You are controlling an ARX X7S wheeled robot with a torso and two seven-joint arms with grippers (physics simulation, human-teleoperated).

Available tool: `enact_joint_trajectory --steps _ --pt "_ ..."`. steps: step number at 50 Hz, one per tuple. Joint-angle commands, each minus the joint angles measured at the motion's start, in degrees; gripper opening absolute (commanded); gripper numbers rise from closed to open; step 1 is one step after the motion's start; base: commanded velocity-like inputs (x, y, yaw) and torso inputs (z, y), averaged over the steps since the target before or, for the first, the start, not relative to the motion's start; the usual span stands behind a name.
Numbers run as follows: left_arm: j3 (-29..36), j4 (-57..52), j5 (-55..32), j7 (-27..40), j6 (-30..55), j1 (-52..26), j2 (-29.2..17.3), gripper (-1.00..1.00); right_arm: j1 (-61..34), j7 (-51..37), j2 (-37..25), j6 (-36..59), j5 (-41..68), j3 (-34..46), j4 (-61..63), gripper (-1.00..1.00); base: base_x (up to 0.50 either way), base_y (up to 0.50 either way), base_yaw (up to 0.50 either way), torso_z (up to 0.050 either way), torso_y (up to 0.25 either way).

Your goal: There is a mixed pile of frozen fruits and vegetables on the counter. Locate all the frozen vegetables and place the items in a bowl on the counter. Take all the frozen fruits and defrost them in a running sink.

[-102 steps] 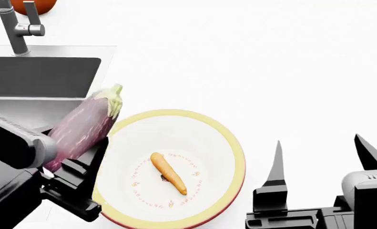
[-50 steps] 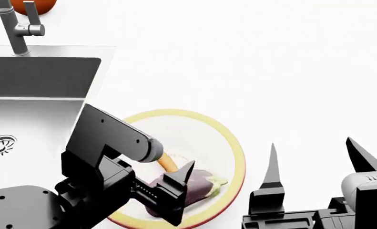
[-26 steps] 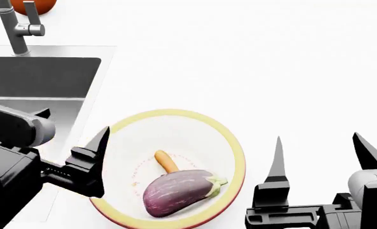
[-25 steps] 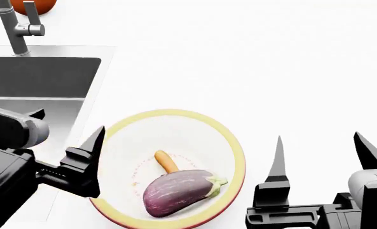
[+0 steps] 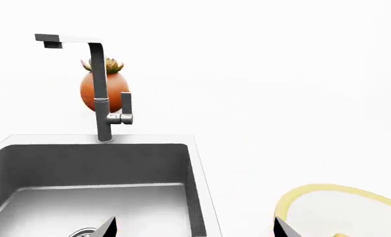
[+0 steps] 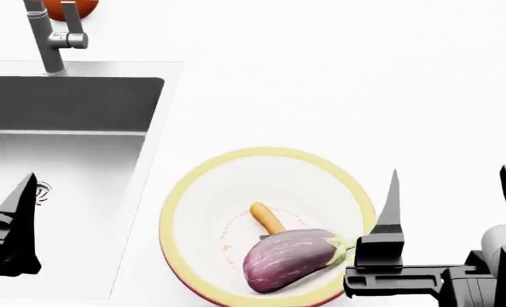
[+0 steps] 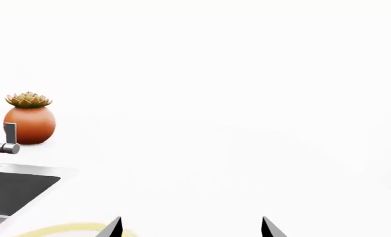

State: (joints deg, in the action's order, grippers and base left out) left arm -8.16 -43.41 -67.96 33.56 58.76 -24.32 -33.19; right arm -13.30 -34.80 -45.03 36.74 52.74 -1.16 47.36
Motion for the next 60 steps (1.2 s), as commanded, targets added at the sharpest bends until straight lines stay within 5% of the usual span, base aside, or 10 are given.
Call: enact_joint_trajectory --steps 1,60 --pt "-2.5 -0.8 0.3 0.1 -1.2 2.1 -1.8 1.0 0.1 0.2 0.2 -0.7 -0.8 0.1 -0.6 1.0 0.01 0.5 0.0 0.0 0.0" --pt "-3.9 -1.3 -1.7 1.3 -2.5 2.4 -3.9 1.0 -0.8 -0.2 -0.1 0.2 -0.8 2.8 0.1 1.0 0.01 0.5 0.0 0.0 0.0"
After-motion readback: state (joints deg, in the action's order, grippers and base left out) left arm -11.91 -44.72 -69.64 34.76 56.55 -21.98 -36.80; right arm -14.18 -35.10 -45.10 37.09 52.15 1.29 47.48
